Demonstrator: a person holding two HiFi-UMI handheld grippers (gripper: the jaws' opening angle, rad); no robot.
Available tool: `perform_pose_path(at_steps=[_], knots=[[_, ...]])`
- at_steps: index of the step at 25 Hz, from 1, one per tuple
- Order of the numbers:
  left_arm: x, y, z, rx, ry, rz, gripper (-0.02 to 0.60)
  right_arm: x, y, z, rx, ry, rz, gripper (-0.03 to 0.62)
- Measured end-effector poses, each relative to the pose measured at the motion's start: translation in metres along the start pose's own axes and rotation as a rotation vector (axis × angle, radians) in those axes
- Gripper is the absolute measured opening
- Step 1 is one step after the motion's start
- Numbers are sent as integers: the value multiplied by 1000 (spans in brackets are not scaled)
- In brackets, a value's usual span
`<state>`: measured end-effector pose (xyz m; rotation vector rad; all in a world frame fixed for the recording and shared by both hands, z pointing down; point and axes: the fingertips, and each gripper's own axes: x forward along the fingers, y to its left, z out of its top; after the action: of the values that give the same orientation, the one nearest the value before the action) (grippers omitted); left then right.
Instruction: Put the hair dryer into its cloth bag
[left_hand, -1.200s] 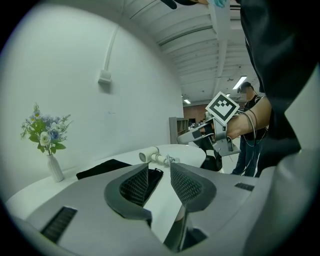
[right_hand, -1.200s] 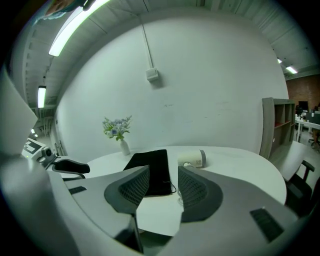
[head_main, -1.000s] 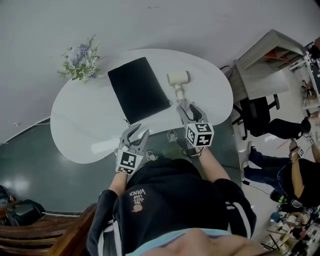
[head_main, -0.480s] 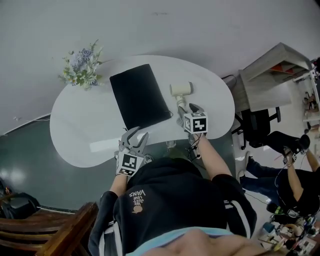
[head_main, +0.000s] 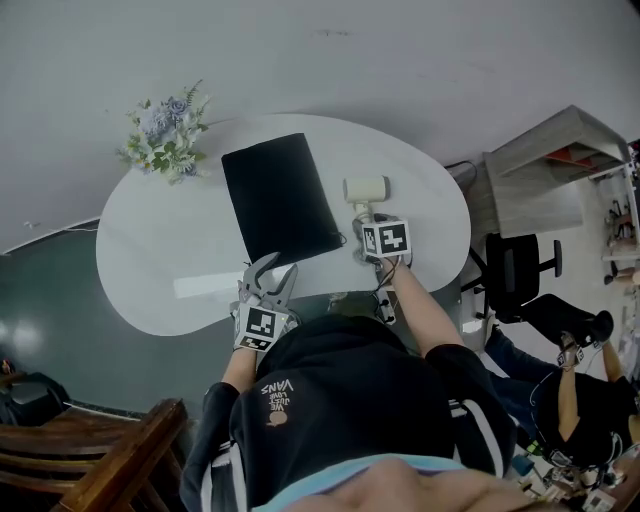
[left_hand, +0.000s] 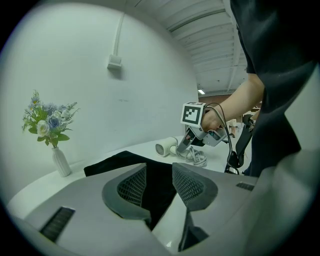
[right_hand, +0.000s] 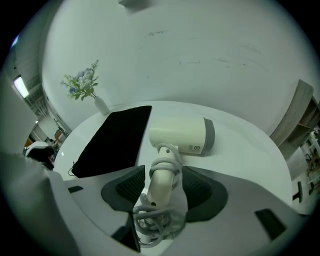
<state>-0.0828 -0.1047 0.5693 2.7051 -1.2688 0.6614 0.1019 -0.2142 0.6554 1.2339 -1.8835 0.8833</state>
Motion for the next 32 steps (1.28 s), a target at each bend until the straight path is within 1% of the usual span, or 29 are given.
perform_pose_path(at_steps=[6, 9, 14, 17, 21, 24, 27, 29, 32], knots=[[7, 4, 1, -1, -3, 13, 156, 6, -3, -4, -15, 60, 2, 215], [9, 1, -3, -1, 9, 10, 156, 10, -4, -9, -18, 74, 3, 215], [13, -3, -9, 5, 17, -1, 156, 19, -3, -9, -35, 97, -26, 216], [15, -7, -11, 12, 23, -11, 156, 24, 8, -13, -14, 70, 3, 216], [15, -9, -13, 24, 34, -23, 156, 25, 4, -13, -3, 25, -17, 216], [14, -10, -17, 32, 46, -29, 156, 24, 2, -13, 0, 24, -32, 218], [13, -10, -23, 34, 65, -35, 156, 23, 2, -14, 11, 18, -21, 222], [13, -11, -28, 42, 81, -42, 156, 22, 2, -13, 5, -5, -13, 222], [13, -11, -34, 62, 109, -49, 156, 22, -2, -12, -38, -37, -27, 221]])
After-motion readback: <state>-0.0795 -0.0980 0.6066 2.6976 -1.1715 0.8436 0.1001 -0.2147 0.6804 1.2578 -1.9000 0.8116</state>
